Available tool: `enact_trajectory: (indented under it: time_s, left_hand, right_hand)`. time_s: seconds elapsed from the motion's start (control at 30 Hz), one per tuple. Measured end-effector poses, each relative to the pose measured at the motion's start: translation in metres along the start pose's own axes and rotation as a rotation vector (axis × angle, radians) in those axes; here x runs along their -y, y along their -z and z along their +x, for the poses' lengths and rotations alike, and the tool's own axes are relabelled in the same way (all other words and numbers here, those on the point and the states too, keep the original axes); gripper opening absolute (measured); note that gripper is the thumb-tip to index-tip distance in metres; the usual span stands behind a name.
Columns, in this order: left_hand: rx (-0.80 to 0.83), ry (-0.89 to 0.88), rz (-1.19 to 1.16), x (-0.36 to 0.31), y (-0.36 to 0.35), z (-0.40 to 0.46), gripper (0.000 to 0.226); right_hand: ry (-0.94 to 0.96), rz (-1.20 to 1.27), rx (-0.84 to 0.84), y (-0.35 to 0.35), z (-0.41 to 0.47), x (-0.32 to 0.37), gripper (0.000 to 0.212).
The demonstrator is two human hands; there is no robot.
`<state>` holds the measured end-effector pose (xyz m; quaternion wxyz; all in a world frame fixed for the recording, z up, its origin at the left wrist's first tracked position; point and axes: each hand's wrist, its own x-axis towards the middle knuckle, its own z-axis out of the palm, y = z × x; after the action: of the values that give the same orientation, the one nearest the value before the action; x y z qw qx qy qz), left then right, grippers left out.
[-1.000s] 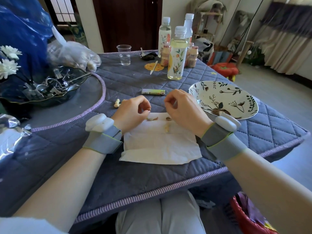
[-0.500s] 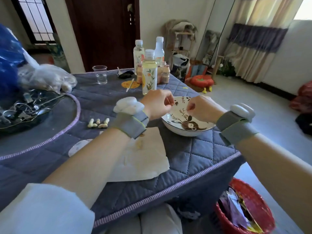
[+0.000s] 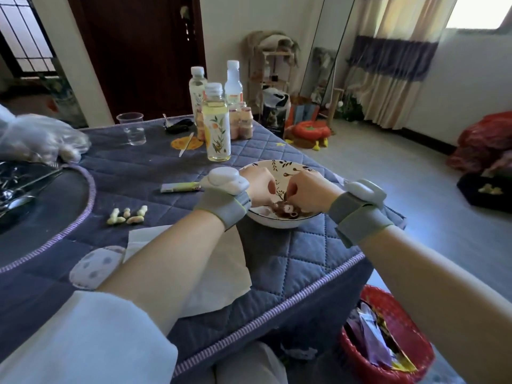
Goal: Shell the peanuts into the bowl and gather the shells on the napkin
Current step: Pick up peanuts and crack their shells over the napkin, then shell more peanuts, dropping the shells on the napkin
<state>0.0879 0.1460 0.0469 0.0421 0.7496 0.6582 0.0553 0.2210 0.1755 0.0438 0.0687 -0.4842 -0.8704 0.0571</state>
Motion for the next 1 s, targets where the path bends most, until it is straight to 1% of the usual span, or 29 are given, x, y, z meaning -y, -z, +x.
enact_trajectory:
  time_s: [0.1,0.2,0.3,0.37,0.43,0.53,0.7,0.87,1.0]
  left_hand:
    - [-0.052,0.017,-0.063,0.001,0.006,-0.007,0.027]
    - [-0.141,0.026,-0.134,0.009,0.016,-0.022,0.024]
    - [-0.225,0.074,-0.168,0.029,0.030,-0.046,0.021]
    - [-0.227,0.120,-0.173,0.048,0.036,-0.063,0.021]
    - [-0.226,0.199,-0.171,0.071,0.040,-0.083,0.019]
    - [-0.237,0.314,-0.192,0.102,0.040,-0.113,0.015]
    - [-0.246,0.446,-0.223,0.145,0.026,-0.151,0.014]
    - [-0.271,0.504,-0.231,0.163,-0.003,-0.169,0.015]
    - [-0.275,0.414,-0.203,0.169,-0.022,-0.177,0.015]
  right_hand:
    - [-0.019,0.041,-0.087,0.008,-0.004,0.007,0.020]
    - [-0.041,0.125,-0.161,0.015,-0.005,0.018,0.021]
    - [0.007,0.208,-0.242,0.020,-0.005,0.041,0.023]
    - [0.066,0.248,-0.267,0.022,-0.004,0.062,0.020]
    - [0.145,0.262,-0.250,0.019,-0.002,0.088,0.015]
    - [0.250,0.276,-0.201,0.010,0.001,0.121,0.019]
    - [0.377,0.244,-0.103,-0.020,0.007,0.164,0.022]
    - [0.406,0.180,0.018,-0.052,0.021,0.190,0.024]
    - [0.383,0.201,0.058,-0.064,0.033,0.202,0.020]
